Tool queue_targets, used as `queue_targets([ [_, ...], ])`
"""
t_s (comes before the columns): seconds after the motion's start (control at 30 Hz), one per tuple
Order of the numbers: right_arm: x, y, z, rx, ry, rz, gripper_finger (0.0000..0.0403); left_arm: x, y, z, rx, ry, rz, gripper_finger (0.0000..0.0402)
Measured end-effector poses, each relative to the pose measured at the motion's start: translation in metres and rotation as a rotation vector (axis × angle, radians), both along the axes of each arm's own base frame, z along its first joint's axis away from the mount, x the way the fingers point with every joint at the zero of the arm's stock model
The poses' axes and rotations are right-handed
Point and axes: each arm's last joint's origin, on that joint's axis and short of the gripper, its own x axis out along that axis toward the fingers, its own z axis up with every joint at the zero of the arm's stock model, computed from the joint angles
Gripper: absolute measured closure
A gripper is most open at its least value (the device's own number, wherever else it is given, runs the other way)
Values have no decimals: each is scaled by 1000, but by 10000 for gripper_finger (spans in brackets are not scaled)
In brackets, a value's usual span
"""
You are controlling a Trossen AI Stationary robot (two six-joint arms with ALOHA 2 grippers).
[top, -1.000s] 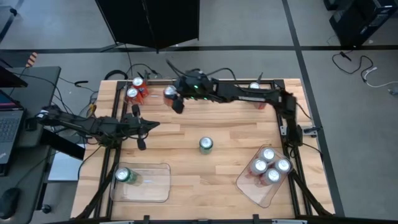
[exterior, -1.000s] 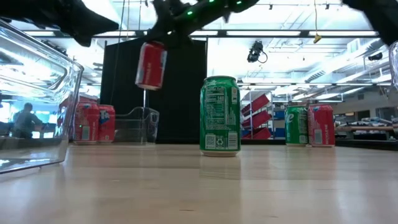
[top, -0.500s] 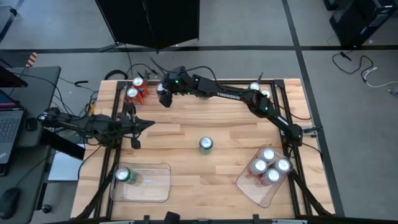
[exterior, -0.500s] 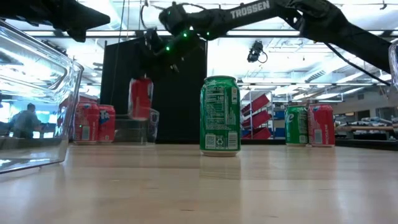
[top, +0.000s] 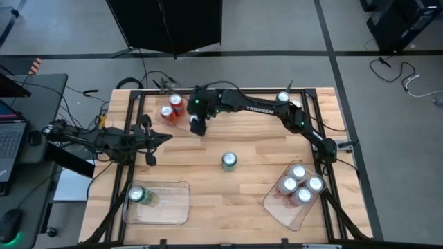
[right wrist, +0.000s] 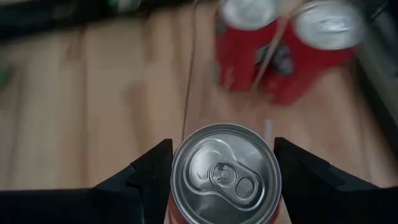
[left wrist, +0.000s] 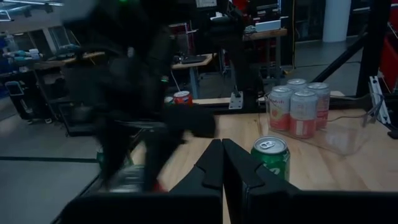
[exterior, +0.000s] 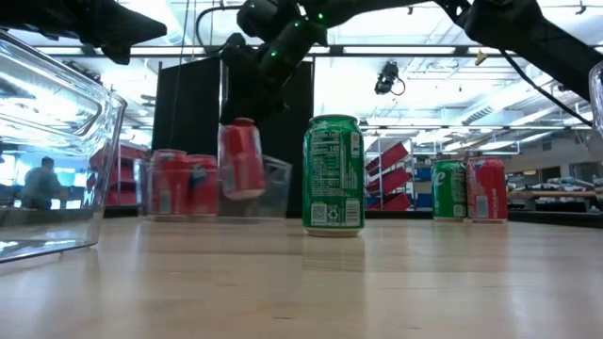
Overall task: Sort soda cans
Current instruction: Put the orange soda can into the top left transparent bin
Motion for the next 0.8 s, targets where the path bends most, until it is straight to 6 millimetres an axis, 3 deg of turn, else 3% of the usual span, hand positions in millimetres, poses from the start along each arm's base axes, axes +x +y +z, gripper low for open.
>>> queue_targets([
  [0.1, 1, 16, -4, 8, 45, 29, 171, 0, 0, 0, 0, -1, 0, 401],
  [0.2, 8, 22, -1, -48, -20, 4, 171, 0, 0, 0, 0, -1, 0, 401],
  [0.33, 13, 11, 1, -116, -88, -67, 171, 0, 0, 0, 0, -1, 0, 401],
  [0.5, 10, -6, -11, -93, -63, -134, 171, 0, 0, 0, 0, 1, 0, 401],
  [0.8, 9, -8, -41, -106, -14, -201, 171, 0, 0, -2, 4, 16, 0, 401],
])
